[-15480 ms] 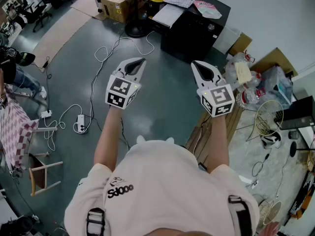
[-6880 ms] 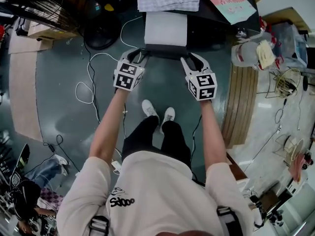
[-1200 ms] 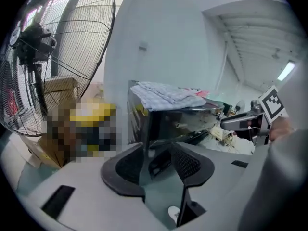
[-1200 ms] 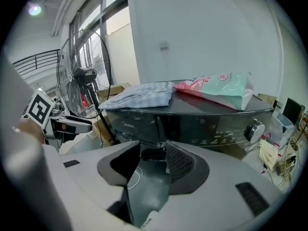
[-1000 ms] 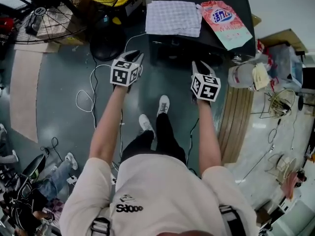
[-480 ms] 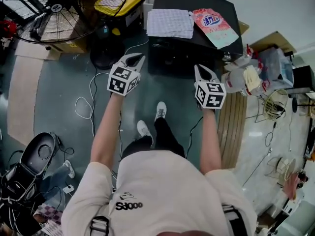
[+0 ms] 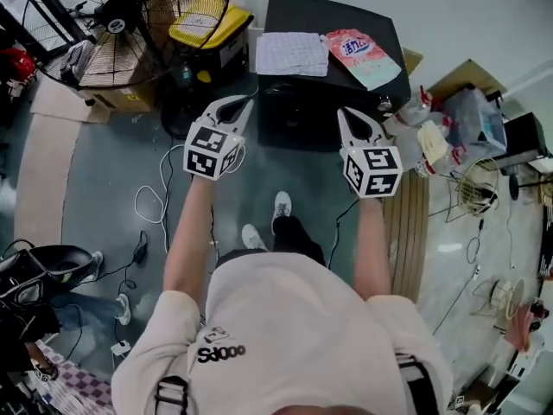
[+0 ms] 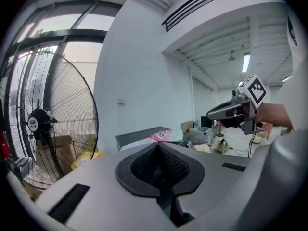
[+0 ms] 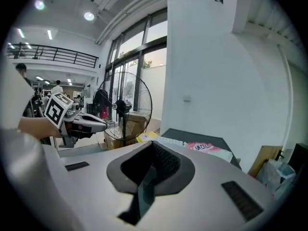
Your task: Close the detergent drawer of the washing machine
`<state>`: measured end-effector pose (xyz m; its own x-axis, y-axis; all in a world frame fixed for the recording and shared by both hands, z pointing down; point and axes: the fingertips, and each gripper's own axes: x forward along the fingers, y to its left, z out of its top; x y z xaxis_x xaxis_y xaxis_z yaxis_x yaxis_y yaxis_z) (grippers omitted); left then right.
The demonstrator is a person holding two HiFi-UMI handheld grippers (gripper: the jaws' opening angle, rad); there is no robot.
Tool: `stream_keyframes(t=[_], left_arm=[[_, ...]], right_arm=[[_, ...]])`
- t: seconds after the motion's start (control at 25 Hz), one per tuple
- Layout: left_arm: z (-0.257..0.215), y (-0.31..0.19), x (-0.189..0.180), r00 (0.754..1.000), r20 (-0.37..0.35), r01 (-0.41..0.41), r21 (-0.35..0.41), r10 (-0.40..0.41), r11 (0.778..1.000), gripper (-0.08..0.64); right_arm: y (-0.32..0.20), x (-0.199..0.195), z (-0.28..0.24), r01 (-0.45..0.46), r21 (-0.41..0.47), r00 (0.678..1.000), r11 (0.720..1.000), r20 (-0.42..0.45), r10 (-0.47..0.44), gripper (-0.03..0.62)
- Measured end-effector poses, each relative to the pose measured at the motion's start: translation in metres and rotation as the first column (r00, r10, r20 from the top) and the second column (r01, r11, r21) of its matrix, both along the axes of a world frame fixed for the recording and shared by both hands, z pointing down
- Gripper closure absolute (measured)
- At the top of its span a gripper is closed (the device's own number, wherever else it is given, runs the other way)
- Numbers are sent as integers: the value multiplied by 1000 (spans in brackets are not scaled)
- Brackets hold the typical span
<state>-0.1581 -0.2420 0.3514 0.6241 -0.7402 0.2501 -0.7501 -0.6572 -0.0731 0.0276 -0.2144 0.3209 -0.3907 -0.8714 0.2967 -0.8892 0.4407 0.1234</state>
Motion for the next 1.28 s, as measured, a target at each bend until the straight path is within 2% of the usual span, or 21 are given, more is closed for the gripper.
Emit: stream_keyframes(t=[0.28,0.52,0.8,1.28], left_arm=[[-62,21,-5,1000,15,-15,129,13,992,541],[-94,46,5,999,23,-50,189,46,981,541],[-107,64,5,999,34,-44,205,38,978,541],[-118,77,6,997,56,-69,234,57,970,541]], right_arm=[[24,-22,-49,91,106,994,990,-72,-84,585],[43,-37,-75,147,158,987,976,-91,-134,584],[56,-51,-91,191,189,980,963,-101,-174,584],[63,-61,-91,225,185,971,957,-127,-203,586]])
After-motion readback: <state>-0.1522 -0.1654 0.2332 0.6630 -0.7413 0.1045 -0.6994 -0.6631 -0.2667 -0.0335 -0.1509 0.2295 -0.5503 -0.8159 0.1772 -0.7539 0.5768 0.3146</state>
